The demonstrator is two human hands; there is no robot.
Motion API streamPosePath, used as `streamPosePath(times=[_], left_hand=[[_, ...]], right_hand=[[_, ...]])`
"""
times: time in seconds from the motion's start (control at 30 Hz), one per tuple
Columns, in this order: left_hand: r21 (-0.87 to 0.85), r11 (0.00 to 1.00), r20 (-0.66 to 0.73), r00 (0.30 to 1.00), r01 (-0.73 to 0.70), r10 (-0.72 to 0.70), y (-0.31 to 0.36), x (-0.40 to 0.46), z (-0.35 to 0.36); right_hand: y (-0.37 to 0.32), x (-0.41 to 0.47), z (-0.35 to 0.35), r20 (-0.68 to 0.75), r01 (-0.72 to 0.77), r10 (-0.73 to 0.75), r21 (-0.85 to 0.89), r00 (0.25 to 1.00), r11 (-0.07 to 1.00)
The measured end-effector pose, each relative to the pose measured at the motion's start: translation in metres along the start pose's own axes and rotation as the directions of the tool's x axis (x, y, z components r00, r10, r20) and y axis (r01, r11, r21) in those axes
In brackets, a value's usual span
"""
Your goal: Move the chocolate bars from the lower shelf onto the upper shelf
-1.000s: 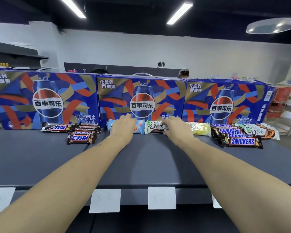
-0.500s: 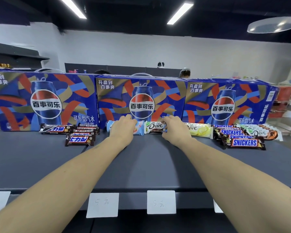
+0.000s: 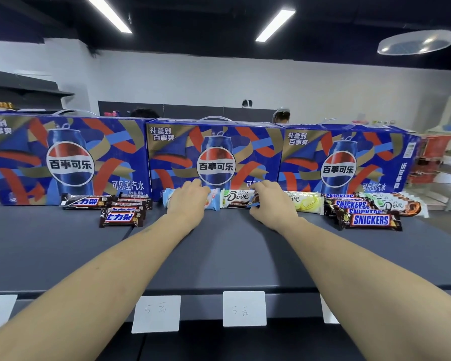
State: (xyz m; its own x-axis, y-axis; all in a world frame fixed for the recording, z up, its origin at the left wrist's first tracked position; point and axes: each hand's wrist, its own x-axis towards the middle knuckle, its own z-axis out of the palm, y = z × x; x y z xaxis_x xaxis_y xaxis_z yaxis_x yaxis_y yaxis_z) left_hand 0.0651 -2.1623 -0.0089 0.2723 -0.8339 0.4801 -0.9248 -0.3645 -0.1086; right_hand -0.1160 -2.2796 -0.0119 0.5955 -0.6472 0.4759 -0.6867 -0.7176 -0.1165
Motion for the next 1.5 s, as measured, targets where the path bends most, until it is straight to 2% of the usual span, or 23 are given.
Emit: streamPosePath(times=[0.17,0.23,0.43,0.6,0.9,1.07,1.23,1.5], left_hand=[[0.017,1.0,-0.006,1.0,0.021,-0.021,0.0,0.0,-0.004],[0.023,0.999,-0.017,0.999,0.034,-0.033,0.004,-0.001,-0.006],[0.022,0.998,-0.064,0.996,0.055,-0.054,0.013,-0.023,-0.02],[0.032,0.991,-0.058,0.99,0.129,-0.127,-0.001,-0.063,-0.042],[0.117,0.943,-0.11,0.948,0.311,-0.299,-0.057,-0.154,-0.089],[0.17,0.91,-0.106,0.925,0.379,-0.365,-0.097,-0.207,-0.111],[0.207,0.896,-0.077,0.92,0.392,-0.385,-0.128,-0.256,-0.127],[0.201,0.878,-0.16,0.899,0.435,-0.408,-0.177,-0.351,-0.137]], right_hand=[[-0.005,-0.007,-0.007,-0.068,-0.071,0.07,-0.002,0.995,0.997],[-0.017,-0.012,-0.008,-0.071,-0.07,0.073,0.05,0.995,0.996],[-0.071,-0.025,-0.009,-0.067,0.094,-0.083,0.184,0.994,0.978],[-0.11,-0.035,-0.009,-0.074,0.185,-0.171,0.268,0.983,0.946],[-0.194,-0.063,-0.017,-0.19,0.276,-0.213,0.433,0.958,0.858],[-0.248,-0.092,-0.024,-0.174,0.336,-0.288,0.443,0.942,0.831],[-0.293,-0.125,-0.027,-0.113,0.332,-0.316,0.444,0.942,0.832],[-0.367,-0.195,-0.019,-0.174,0.371,-0.328,0.392,0.928,0.842]])
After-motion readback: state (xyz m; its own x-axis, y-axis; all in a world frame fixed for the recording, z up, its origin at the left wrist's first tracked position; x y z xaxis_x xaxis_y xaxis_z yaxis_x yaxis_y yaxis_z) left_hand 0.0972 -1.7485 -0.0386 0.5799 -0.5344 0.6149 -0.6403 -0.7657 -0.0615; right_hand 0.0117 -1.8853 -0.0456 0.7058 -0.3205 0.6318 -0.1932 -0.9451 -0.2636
